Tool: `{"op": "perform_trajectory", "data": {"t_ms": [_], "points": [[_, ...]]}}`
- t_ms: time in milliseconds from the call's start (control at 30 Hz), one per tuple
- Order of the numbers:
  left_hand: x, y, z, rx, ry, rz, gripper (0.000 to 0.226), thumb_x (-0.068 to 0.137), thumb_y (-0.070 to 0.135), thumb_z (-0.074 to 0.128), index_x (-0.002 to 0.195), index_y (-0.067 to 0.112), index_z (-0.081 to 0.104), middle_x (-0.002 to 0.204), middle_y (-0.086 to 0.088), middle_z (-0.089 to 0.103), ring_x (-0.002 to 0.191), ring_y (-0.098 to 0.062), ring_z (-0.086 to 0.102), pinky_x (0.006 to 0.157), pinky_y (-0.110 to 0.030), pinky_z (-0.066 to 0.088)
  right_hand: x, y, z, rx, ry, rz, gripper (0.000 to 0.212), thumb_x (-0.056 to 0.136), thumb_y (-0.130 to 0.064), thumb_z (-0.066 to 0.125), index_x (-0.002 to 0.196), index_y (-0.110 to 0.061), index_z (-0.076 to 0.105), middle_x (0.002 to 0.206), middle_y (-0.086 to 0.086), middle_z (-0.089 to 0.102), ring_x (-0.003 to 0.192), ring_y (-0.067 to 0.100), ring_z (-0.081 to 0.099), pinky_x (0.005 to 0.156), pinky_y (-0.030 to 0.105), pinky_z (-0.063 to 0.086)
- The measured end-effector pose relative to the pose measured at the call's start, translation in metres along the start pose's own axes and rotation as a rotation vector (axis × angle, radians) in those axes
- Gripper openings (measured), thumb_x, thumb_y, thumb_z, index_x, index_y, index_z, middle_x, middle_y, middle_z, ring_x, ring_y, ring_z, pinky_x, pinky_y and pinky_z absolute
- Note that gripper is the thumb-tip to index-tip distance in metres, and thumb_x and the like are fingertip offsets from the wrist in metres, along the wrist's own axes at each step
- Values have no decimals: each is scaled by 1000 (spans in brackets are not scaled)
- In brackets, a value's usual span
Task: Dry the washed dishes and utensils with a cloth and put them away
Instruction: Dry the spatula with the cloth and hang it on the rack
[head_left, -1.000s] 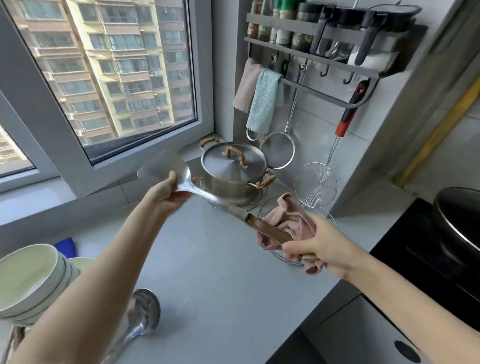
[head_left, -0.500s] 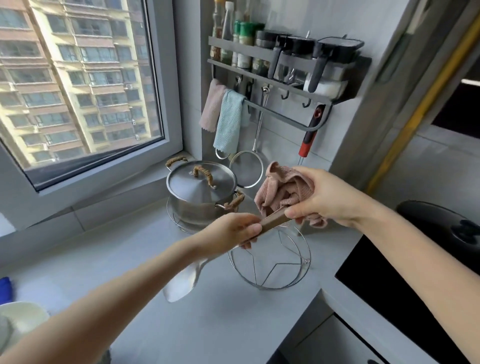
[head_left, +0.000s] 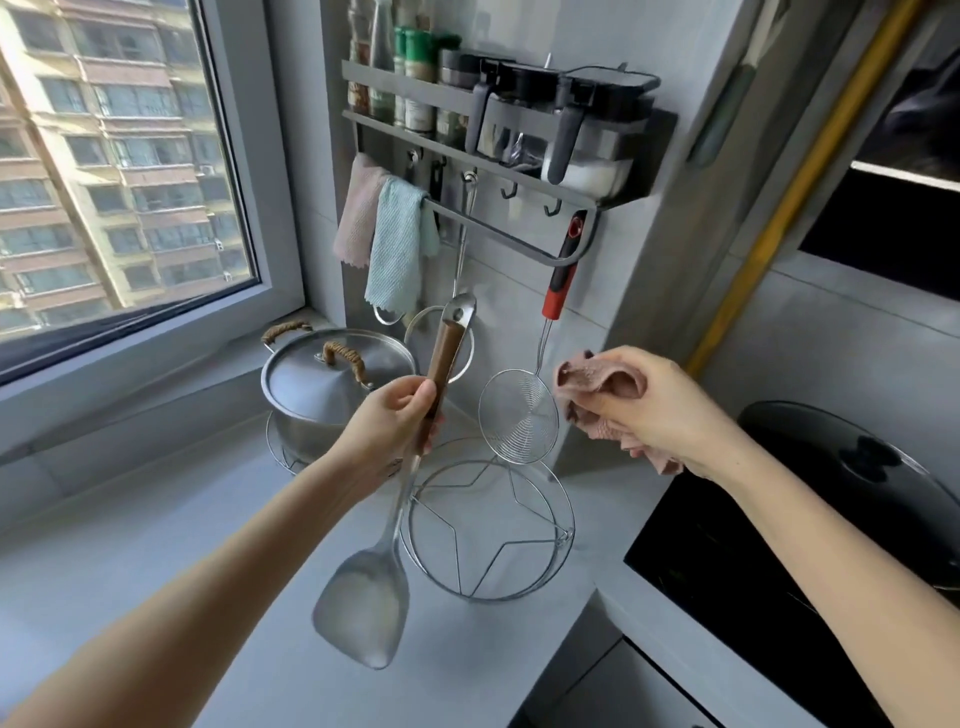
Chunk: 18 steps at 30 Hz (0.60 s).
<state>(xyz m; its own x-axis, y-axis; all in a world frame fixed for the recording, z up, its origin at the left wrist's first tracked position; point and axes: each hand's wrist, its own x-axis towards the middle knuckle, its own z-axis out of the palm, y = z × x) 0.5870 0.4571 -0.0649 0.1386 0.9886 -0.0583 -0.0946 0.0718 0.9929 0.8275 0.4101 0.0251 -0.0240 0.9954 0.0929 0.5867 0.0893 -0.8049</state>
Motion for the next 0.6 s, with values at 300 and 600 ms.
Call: {"op": "perform_trajectory", "data": {"t_ms": [300, 600], "points": [[44, -2, 27, -66, 70, 28, 16, 98, 19, 47, 98, 10, 61, 72, -8, 55, 59, -17, 49, 51, -27, 41, 24, 16, -3, -36, -153, 32, 93, 38, -93, 53, 94, -21, 66, 90, -6, 72, 85, 5, 68, 72, 18, 53], [79, -9, 35, -130, 95, -10, 22, 99, 18, 47, 109, 1, 59, 75, -10, 54, 61, -17, 50, 46, -23, 41, 44, 32, 11, -102, 75, -62, 13, 85, -24, 69, 97, -25, 66, 85, -13, 67, 71, -8, 63, 56, 10, 46]]}}
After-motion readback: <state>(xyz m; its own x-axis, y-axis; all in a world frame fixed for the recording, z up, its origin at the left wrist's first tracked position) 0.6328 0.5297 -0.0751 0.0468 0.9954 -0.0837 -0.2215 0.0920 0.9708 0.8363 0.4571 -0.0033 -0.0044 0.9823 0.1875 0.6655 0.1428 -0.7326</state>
